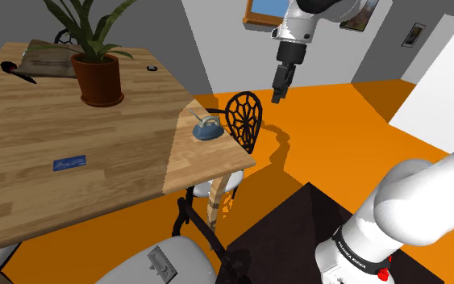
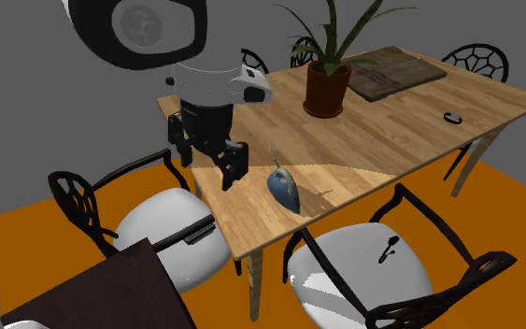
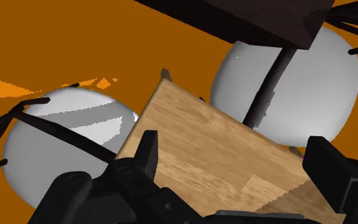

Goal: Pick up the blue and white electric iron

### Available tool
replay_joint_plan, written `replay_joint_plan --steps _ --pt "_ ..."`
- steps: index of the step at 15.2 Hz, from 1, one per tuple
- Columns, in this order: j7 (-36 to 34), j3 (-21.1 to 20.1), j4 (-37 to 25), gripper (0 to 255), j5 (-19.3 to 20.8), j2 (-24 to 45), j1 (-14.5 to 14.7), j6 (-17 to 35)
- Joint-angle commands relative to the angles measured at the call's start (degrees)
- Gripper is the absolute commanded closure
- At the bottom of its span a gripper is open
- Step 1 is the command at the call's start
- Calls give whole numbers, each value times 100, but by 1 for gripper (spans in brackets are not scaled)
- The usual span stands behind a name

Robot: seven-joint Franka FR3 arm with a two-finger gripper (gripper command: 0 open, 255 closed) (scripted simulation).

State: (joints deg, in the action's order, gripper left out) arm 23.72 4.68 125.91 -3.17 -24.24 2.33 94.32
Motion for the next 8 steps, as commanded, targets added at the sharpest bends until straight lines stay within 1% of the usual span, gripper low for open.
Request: replay_joint_plan --steps 1,8 --pt "444 98 -280 0 6 535 72 175" --pt "1766 207 -1473 0 -99 2237 238 419"
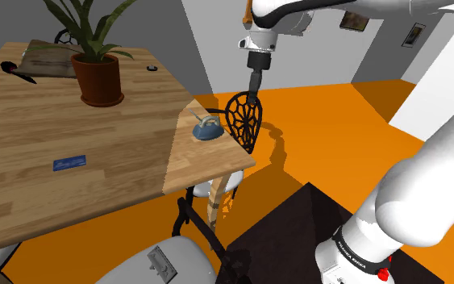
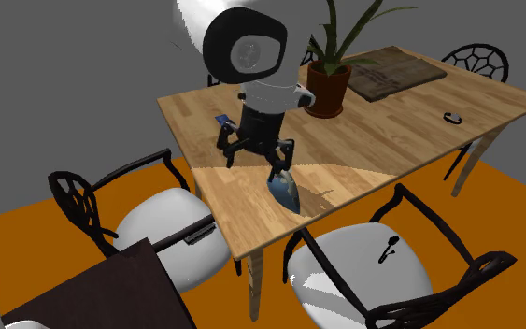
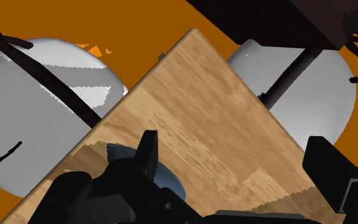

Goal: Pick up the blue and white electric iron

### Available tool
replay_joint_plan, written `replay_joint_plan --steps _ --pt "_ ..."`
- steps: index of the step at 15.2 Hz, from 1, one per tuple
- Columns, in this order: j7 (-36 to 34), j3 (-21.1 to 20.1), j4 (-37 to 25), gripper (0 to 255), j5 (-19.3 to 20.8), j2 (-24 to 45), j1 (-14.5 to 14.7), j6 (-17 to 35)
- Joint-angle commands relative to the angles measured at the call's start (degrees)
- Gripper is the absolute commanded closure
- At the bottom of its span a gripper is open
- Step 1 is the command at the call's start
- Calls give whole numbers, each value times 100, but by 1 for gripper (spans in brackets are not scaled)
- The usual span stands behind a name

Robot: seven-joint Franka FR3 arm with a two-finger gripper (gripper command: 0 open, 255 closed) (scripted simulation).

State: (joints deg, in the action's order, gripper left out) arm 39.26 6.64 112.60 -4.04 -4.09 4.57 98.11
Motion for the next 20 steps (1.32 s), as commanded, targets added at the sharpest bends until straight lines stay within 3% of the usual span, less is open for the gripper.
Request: replay_joint_plan --steps 1,8,15,20 --pt "386 1 -342 0 -31 464 26 46" --pt "1454 -183 -1950 0 -102 2157 82 -94" --pt "2262 -471 -3955 0 -11 3866 172 -565" --pt "2280 -473 -3692 0 -15 3942 176 -227"
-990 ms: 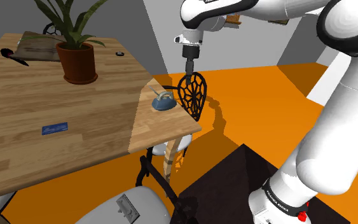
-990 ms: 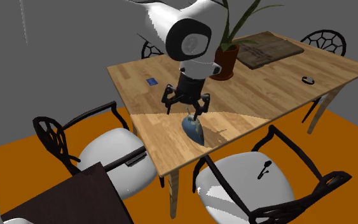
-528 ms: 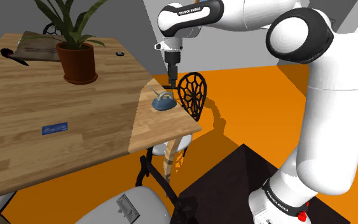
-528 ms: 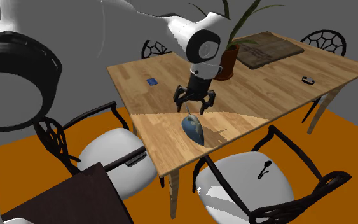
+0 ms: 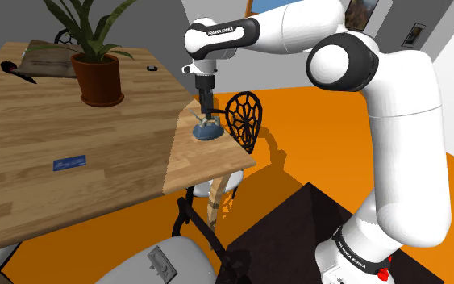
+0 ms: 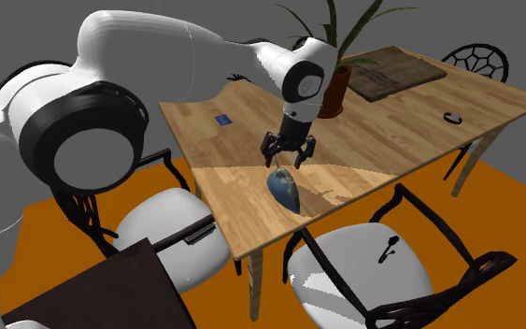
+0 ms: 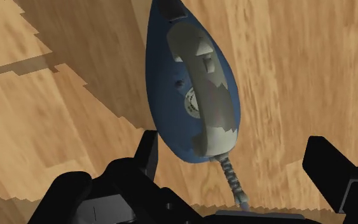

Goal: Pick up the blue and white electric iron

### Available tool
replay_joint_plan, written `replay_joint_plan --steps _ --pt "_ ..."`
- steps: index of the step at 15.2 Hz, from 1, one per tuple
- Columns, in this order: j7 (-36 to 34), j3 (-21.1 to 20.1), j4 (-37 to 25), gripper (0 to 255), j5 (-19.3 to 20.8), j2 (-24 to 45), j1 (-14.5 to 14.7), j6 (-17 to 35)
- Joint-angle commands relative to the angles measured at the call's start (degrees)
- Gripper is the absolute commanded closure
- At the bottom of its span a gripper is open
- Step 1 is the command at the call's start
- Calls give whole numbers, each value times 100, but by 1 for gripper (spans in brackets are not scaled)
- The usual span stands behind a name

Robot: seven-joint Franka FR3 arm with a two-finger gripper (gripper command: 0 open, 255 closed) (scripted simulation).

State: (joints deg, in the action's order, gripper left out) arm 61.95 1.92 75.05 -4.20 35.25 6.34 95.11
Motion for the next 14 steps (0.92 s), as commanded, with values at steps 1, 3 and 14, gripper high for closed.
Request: replay_joint_plan --steps 1,3,14 --pt "15 -1 105 0 -1 31 -1 137" --pt "21 -1 177 0 -3 62 0 240" --pt "21 -1 174 255 -3 64 0 239"
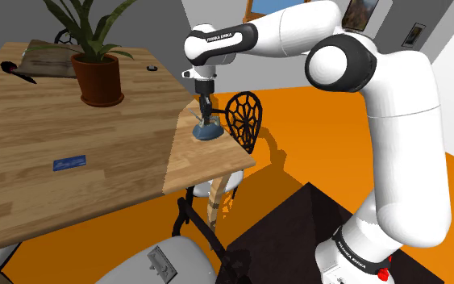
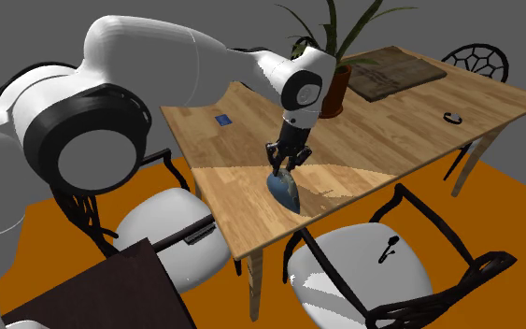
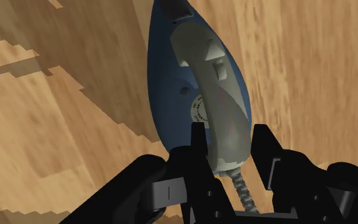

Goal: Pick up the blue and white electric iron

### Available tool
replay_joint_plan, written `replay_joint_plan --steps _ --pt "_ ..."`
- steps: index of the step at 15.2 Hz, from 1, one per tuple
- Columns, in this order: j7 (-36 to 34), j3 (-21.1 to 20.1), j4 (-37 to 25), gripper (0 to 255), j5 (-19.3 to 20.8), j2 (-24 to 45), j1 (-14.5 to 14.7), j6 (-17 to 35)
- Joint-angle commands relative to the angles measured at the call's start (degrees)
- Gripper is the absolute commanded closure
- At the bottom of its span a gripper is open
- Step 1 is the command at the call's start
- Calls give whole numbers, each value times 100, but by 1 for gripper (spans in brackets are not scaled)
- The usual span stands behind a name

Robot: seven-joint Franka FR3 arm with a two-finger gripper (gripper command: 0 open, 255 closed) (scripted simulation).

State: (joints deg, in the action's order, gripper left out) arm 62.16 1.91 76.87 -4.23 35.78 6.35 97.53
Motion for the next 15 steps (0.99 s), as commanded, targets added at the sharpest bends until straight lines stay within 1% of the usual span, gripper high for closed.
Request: replay_joint_plan --steps 1,15 --pt "-4 0 -50 255 1 -12 -1 -68" --pt "-58 2 -875 255 12 -170 -16 -1049"
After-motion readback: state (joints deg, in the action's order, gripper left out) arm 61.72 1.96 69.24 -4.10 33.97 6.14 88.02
